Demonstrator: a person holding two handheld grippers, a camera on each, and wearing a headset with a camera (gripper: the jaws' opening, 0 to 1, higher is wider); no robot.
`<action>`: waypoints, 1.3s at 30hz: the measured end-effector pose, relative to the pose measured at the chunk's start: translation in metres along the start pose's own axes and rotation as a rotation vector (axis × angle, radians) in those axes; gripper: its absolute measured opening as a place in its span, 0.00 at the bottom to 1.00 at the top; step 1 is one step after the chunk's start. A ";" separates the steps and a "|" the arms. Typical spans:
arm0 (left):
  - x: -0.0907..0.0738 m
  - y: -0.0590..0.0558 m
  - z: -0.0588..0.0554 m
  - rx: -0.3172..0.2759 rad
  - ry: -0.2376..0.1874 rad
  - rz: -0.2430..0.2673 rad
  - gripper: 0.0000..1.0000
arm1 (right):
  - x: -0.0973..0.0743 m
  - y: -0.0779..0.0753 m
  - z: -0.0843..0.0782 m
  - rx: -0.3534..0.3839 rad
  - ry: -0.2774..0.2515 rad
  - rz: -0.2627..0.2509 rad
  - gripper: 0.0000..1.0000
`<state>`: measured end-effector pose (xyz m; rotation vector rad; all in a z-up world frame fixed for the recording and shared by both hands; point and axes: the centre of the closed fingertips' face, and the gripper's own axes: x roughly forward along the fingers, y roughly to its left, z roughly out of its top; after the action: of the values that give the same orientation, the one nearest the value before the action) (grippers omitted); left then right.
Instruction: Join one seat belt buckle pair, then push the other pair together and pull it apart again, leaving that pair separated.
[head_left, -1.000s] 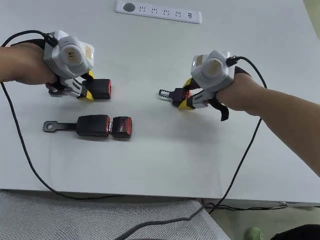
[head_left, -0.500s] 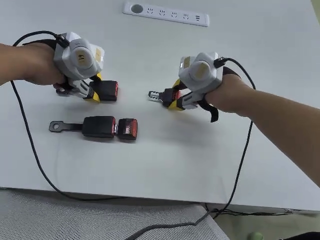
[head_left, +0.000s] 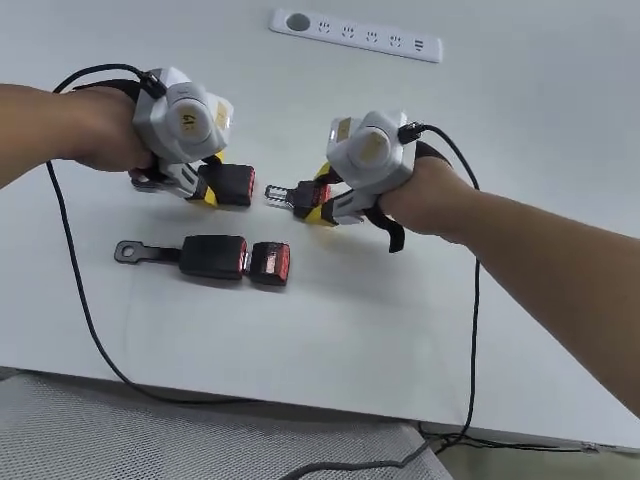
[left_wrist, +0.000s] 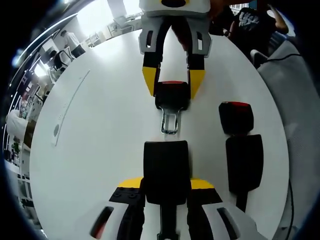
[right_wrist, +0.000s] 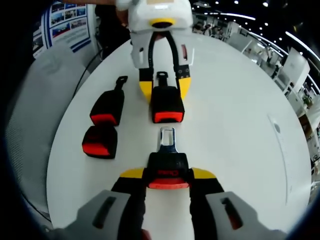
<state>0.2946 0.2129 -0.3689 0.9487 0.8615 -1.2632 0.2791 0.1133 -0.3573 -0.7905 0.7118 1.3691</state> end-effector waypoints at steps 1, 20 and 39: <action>0.000 0.000 0.000 0.000 0.000 -0.001 0.32 | 0.002 -0.001 0.002 -0.003 -0.002 0.002 0.34; 0.001 -0.001 0.000 0.017 0.008 -0.009 0.32 | 0.013 -0.001 0.026 -0.078 0.007 -0.007 0.33; 0.000 -0.002 0.001 0.023 -0.043 -0.006 0.31 | 0.024 -0.001 0.040 -0.045 -0.020 0.008 0.31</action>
<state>0.2929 0.2118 -0.3685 0.9338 0.8187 -1.2969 0.2815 0.1594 -0.3544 -0.8095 0.6705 1.4024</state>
